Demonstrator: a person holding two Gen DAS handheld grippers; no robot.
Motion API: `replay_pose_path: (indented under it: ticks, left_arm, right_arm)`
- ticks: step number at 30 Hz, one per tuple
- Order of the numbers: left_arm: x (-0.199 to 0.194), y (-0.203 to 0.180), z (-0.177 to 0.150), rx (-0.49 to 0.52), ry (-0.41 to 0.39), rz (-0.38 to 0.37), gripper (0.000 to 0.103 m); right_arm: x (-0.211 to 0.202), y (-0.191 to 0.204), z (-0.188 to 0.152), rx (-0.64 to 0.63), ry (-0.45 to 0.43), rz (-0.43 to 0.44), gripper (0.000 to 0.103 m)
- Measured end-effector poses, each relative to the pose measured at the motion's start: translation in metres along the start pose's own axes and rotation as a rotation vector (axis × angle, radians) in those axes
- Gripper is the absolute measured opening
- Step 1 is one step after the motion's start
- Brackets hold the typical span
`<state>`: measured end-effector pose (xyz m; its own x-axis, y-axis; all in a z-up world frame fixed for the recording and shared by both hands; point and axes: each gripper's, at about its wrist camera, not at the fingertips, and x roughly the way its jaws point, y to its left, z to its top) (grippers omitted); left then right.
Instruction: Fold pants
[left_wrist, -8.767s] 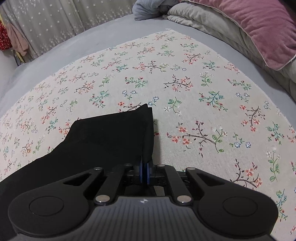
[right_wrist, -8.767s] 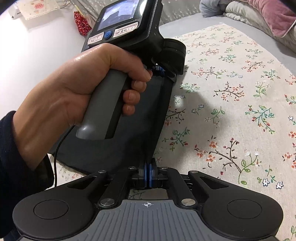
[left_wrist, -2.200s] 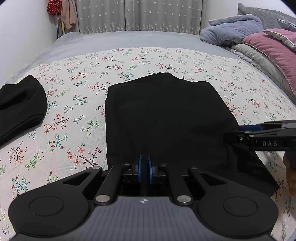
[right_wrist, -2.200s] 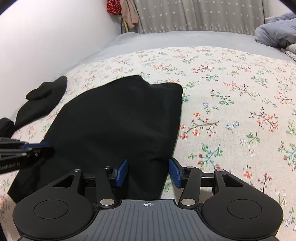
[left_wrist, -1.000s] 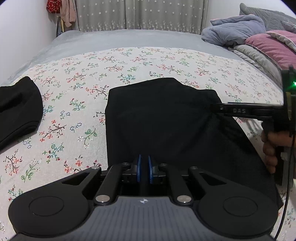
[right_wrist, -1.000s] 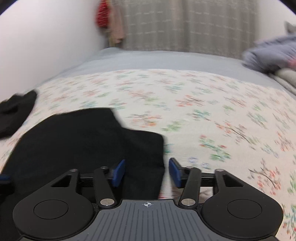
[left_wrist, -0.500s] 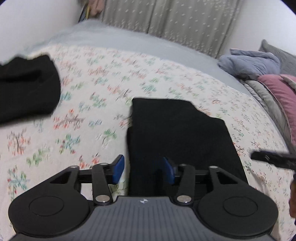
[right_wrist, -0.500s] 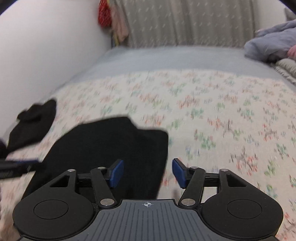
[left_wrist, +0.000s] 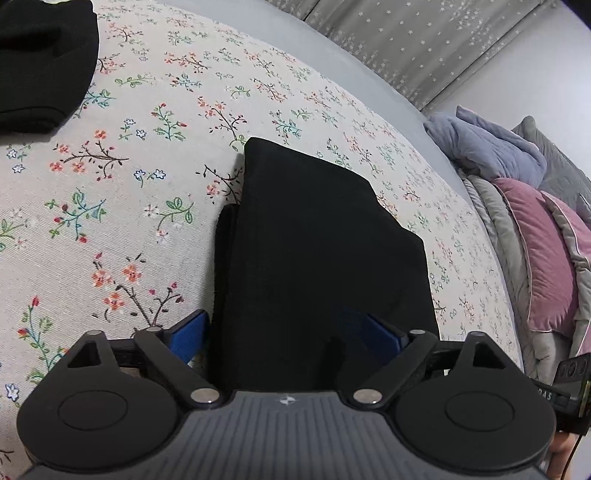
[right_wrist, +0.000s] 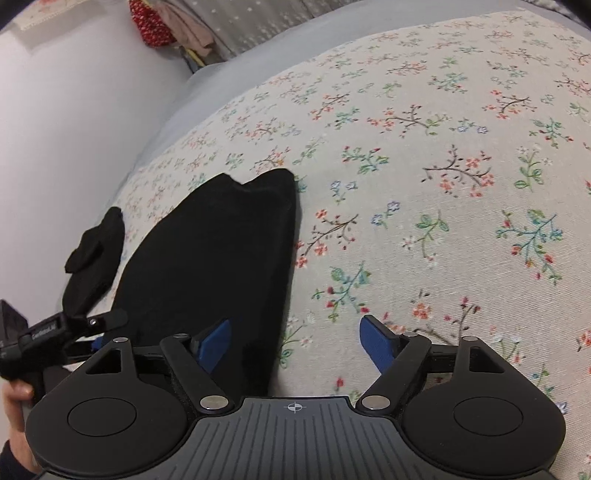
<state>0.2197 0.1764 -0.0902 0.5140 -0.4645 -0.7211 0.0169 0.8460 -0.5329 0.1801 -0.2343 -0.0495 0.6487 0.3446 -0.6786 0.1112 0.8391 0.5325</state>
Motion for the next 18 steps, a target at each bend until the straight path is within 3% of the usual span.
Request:
replay_pose_path:
  ticks: [12, 16, 18]
  left_arm:
    - [-0.003, 0.008, 0.004, -0.013, 0.014, -0.014, 0.103]
    - [0.002, 0.003, 0.002, 0.027, 0.019, -0.002, 0.103]
    - [0.003, 0.002, 0.001, 0.043, 0.026, 0.0, 0.103]
  right_arm:
    - [0.001, -0.007, -0.005, 0.085, -0.017, 0.074, 0.08]
    - [0.011, 0.001, -0.014, 0.098, -0.01, 0.137, 0.08]
    - [0.016, 0.008, -0.017, 0.073, -0.029, 0.127, 0.08]
